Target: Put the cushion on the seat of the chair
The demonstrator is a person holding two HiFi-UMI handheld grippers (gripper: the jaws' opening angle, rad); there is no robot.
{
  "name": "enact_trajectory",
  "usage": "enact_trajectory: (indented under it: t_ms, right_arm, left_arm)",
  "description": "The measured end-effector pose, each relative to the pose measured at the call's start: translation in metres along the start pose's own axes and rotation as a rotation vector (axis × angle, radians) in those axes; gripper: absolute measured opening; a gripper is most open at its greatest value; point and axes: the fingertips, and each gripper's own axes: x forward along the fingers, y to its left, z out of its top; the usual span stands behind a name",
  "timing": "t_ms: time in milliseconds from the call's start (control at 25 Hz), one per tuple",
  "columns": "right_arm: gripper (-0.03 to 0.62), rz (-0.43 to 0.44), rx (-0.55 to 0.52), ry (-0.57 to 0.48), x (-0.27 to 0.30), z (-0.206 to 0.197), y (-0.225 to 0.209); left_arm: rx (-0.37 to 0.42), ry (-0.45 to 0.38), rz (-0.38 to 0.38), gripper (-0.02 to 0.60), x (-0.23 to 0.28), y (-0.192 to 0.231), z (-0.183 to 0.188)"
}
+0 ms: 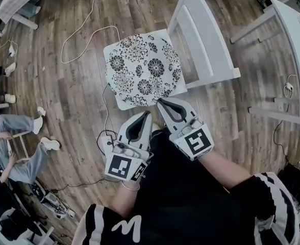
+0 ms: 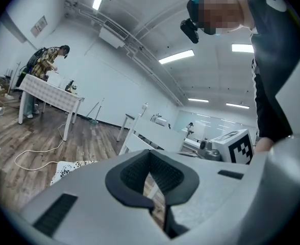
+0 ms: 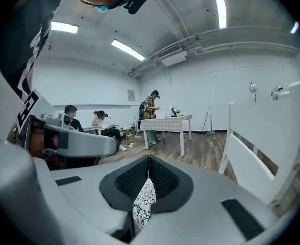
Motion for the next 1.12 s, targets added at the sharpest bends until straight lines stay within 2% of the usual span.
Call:
enact_trajectory:
  t_ms: [120,840,1120]
  right_arm:
    - [0.021,-0.024,0.012,-0.006,-0.006,0.015,0.002]
    - [0.020,-0.040,-0.007,-0.128,-0.030,0.087,0.027]
    - [0.020,-0.035,-0.018,-0.149,-0.045,0.102,0.036]
  left_arm:
    - [0.022,-0.005,-0.015,0.003,-0.004,-0.005,0.012]
    - [0.108,-0.072,-0.081,0.003,-0.022,-0.032,0.072]
    - [0.136,-0.106,-0.083,0.003,-0.035,-0.042,0.090]
